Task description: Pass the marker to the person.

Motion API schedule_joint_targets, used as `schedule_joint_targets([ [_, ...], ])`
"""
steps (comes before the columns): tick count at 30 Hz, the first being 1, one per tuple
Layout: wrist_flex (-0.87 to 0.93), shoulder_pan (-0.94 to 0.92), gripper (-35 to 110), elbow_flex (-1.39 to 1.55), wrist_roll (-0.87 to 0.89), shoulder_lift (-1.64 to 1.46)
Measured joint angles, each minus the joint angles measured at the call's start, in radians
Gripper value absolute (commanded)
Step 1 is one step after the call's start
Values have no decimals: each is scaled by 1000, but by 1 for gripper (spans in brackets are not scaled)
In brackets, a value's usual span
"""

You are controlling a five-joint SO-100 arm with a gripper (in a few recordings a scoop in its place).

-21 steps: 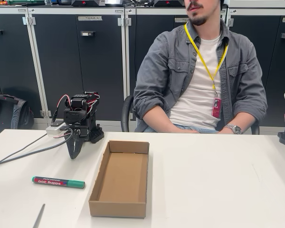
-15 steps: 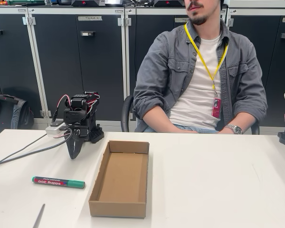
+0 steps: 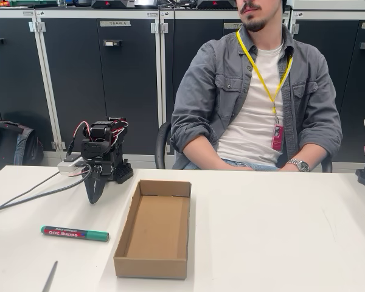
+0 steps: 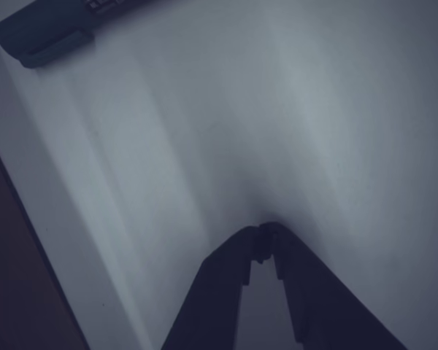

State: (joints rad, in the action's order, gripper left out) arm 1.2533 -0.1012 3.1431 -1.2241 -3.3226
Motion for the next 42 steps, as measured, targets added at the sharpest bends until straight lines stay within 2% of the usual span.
schedule_joint_targets([
  [10, 0, 0, -5, 0, 0, 0],
  [20, -3, 69, -5, -51, 112, 6],
  [29, -232, 179, -5, -387, 331, 276],
  [42, -387, 140, -5, -989, 626, 839],
])
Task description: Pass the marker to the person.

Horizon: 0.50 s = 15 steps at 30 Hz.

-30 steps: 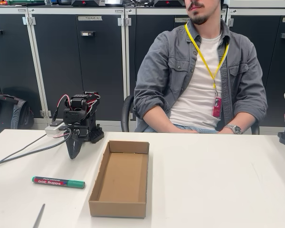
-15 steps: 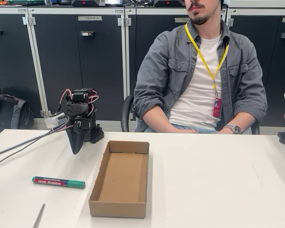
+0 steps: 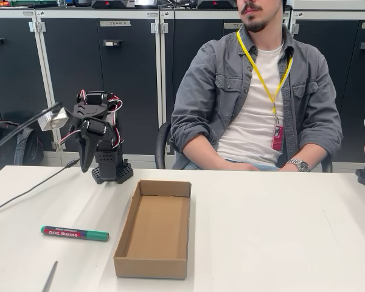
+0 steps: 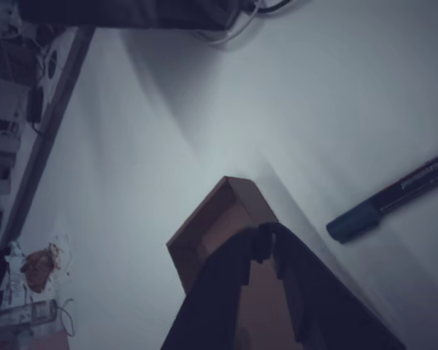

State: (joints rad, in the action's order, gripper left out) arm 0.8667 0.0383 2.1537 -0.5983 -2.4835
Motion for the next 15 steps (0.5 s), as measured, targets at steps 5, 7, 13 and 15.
schedule_joint_targets([
  [5, 35, -46, -5, -218, 225, 196],
  [7, 67, -71, -5, -284, 325, 265],
  [13, 149, -86, -3, -327, 459, 370],
  [15, 184, -86, -3, -339, 479, 399],
])
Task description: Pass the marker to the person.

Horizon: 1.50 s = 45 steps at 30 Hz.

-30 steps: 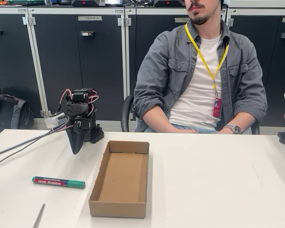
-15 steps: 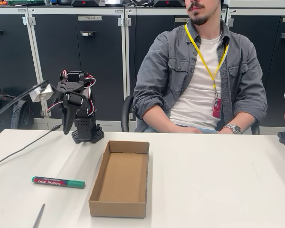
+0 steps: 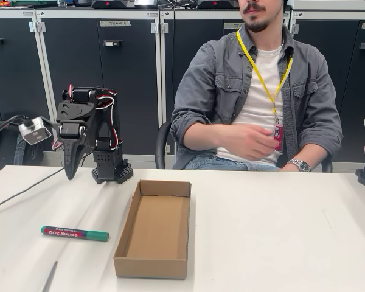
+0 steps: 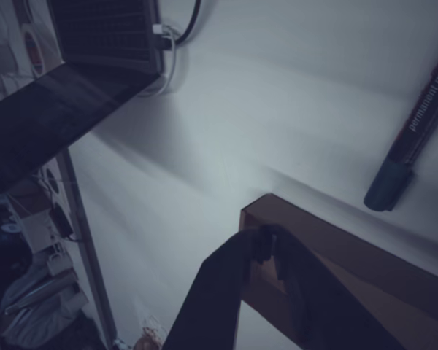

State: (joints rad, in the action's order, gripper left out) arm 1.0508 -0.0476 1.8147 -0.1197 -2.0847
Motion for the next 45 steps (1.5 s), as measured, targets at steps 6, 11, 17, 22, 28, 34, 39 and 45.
schedule_joint_targets([
  [6, 149, 5, -4, -130, 48, 130],
  [11, 316, 8, -3, -272, 75, 288],
  [17, 465, -20, -2, -403, 83, 454],
  [22, 560, -34, 0, -545, 81, 558],
  [28, 560, -75, 17, -588, 80, 606],
  [34, 520, -77, 28, -588, 64, 607],
  [39, 502, -80, 28, -588, 64, 607],
  [45, 508, -80, 30, -588, 106, 629],
])
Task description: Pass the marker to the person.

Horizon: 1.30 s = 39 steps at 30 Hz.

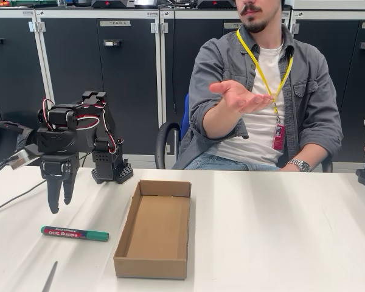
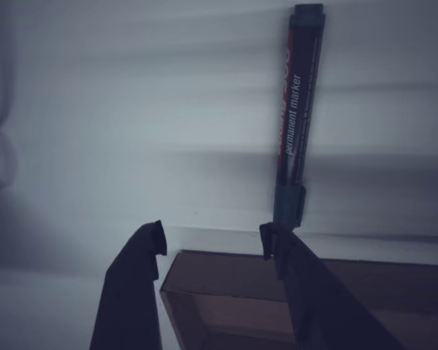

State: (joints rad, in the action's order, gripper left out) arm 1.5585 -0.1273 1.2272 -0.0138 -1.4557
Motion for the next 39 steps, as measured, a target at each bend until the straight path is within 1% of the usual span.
schedule_joint_targets([
  [5, 43, 0, 32, 5, 34, 28],
  [15, 75, -11, 37, 17, 31, 104],
  [18, 87, -21, 41, 17, 31, 143],
  [22, 104, -18, 42, 17, 28, 176],
  [31, 55, -12, 44, 34, 28, 236],
  [39, 46, -11, 44, 52, 40, 299],
])
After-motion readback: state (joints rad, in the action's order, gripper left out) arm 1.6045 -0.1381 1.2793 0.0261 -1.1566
